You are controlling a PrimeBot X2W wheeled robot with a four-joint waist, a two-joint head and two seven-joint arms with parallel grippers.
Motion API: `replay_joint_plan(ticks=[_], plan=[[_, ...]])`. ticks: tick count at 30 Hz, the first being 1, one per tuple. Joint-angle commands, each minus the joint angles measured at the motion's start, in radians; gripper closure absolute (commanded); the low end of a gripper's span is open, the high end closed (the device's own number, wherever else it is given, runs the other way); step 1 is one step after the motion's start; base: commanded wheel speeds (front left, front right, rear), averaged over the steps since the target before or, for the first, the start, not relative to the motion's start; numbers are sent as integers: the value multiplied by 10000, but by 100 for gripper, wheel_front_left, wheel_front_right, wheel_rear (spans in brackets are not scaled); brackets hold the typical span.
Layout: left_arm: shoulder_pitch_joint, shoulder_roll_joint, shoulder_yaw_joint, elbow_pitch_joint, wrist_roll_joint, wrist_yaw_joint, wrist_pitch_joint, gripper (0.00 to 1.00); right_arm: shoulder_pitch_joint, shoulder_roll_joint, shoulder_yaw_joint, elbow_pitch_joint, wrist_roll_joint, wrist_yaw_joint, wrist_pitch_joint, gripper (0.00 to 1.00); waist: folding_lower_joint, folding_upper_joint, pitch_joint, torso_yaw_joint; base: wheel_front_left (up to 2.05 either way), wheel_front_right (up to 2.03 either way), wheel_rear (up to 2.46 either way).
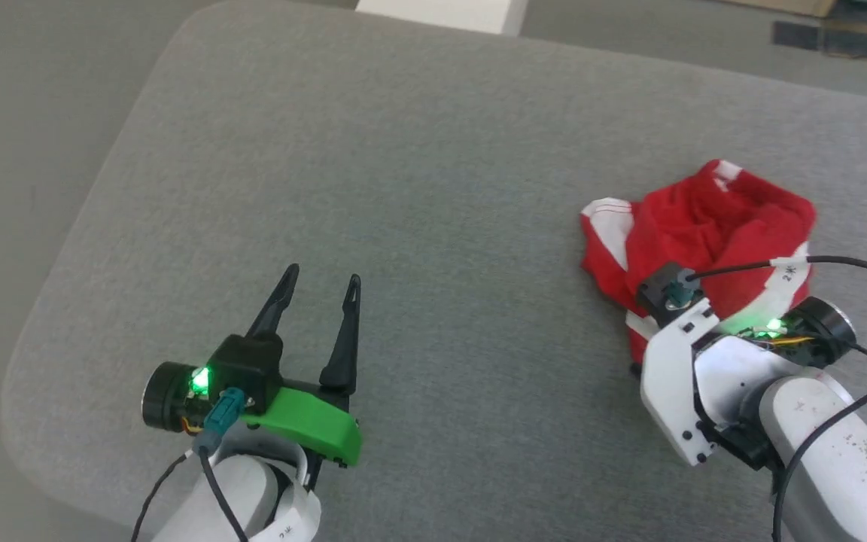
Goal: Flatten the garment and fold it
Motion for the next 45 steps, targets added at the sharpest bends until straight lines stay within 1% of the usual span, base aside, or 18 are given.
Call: replay_joint_plan(ticks=[1,6,7,8,9,12,16,21,26,29,30,33,37,40,42,45], plan=[[-136,-70,-1,84,-68,-60,-111,0,-109,-69,74,205,-41,-13,61,0,-1,0,439,499,0,0,0],[-137,-168,4,243,-72,-101,-214,0,36,-219,232,659,-66,-13,-111,0,-1,0,518,622,0,0,0],[-140,-182,8,276,-70,-108,-231,0,57,-215,247,747,-40,-13,-200,17,-1,0,517,619,0,0,0],[-141,-196,13,308,-70,-109,-242,0,56,-198,228,801,-36,-13,-312,94,-1,0,504,609,0,0,0],[-145,-216,11,356,-69,-113,-254,0,50,-184,243,857,-63,-13,-457,100,-1,0,456,587,0,0,0],[-180,-243,-12,491,-60,-141,-273,0,-28,-85,292,878,35,-13,-884,100,-1,0,228,481,0,0,0],[-186,-213,-45,640,-55,-161,-270,0,-344,165,348,592,365,-13,-1532,100,-1,0,-206,292,0,0,0],[-84,-127,-122,758,-65,-143,-149,0,-1098,905,191,-34,1306,-13,-2330,100,-1,0,-866,4,0,0,0],[135,6,-162,710,-94,-68,-3,0,-2005,1958,-628,-573,2164,-13,-3279,100,-1,0,-1329,-262,0,0,0],[286,114,-179,620,-116,-32,75,0,-2457,2536,-1537,-882,2614,-13,-3921,100,-1,0,-1507,-467,0,0,0],[337,152,-189,589,-123,-27,103,0,-2521,2702,-1978,-945,2802,-13,-4076,100,-1,0,-1549,-542,0,0,0],[466,240,-196,498,-146,13,164,0,-2445,2930,-3218,-1019,2862,-13,-4289,100,-1,0,-1635,-754,0,0,0],[584,330,-183,348,-186,70,228,0,-1365,3078,-5201,-690,2510,-13,-3907,100,-1,0,-1637,-1028,0,0,0],[589,375,-183,245,-207,82,268,0,-69,3117,-6591,-276,2324,-13,-3722,100,-1,0,-1540,-1186,0,0,0],[558,398,-183,194,-223,74,298,0,766,3122,-7252,172,2331,-13,-3850,100,-1,0,-1461,-1269,0,0,0],[505,448,-160,121,-247,78,355,0,1704,3125,-7756,885,2257,-13,-4135,100,-1,0,-1309,-1400,0,0,0]])
